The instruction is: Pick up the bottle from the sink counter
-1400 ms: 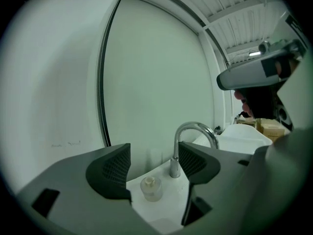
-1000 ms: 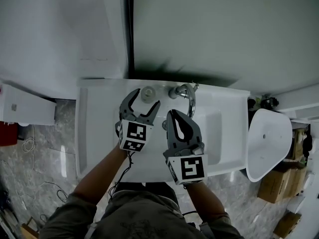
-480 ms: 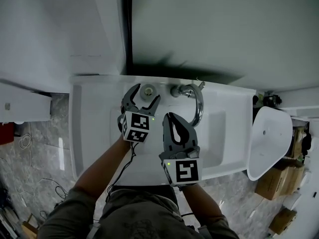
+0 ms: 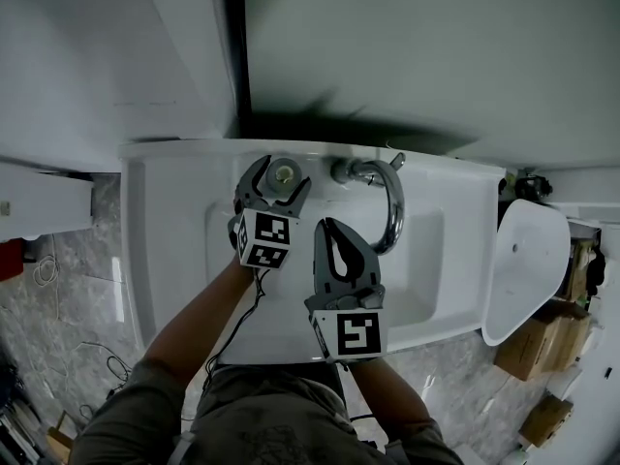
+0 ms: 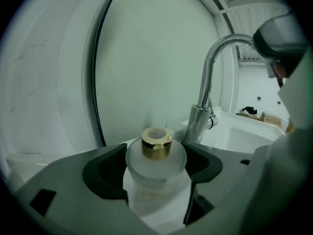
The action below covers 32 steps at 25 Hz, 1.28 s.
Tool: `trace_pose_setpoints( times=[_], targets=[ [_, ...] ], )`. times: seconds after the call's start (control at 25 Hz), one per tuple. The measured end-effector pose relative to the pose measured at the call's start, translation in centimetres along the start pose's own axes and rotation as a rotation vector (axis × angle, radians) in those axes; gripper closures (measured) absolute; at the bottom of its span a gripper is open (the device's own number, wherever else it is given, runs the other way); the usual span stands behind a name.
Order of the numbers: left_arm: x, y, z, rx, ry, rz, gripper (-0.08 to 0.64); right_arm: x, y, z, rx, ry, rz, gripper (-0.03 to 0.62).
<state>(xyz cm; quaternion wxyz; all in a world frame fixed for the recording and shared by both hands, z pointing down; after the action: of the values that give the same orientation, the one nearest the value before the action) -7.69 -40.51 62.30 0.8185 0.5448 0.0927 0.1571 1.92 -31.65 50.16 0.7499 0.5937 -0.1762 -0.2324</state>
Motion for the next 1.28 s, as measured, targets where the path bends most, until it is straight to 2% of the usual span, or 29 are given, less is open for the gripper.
trace_pose_setpoints(
  times=[0.32, 0.68, 0.88, 1.28],
  targets=[
    [0.1, 1.9, 1.6, -0.036, -0.007, 0.016, 0.235, -0.2, 1.6, 0.1, -0.008, 0.01, 0.009, 0.558],
    [0.2, 2.0, 2.1, -0.072, -0.025, 0.035, 0.235, -0.1, 2.9, -0.5, -0.02, 0.017, 0.02, 0.558],
    [0.2, 2.0, 2.1, -0.079, 0.026, 0.047, 0.235, -0.2, 2.8, -0.8, 0.008, 0.015, 0.033, 0.558],
    [0.4, 1.1, 0.4, -0.094, 0.12, 0.065, 0.235, 0.3, 3.0, -2.7, -0.009, 0.011, 0.035, 0.558]
  ],
)
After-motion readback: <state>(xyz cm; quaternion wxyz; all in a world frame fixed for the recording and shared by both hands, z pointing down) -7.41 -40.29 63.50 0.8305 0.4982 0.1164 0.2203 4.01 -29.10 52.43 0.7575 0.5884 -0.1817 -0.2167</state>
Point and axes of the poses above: the fingertips, and each gripper's own axes: z forward along the fingers, x to its right, y out of its underside, the point moved 5 cm from there along -z, backward along the fingers, and after that the axes turned 5 degrees about x, right-handed, at the moved point
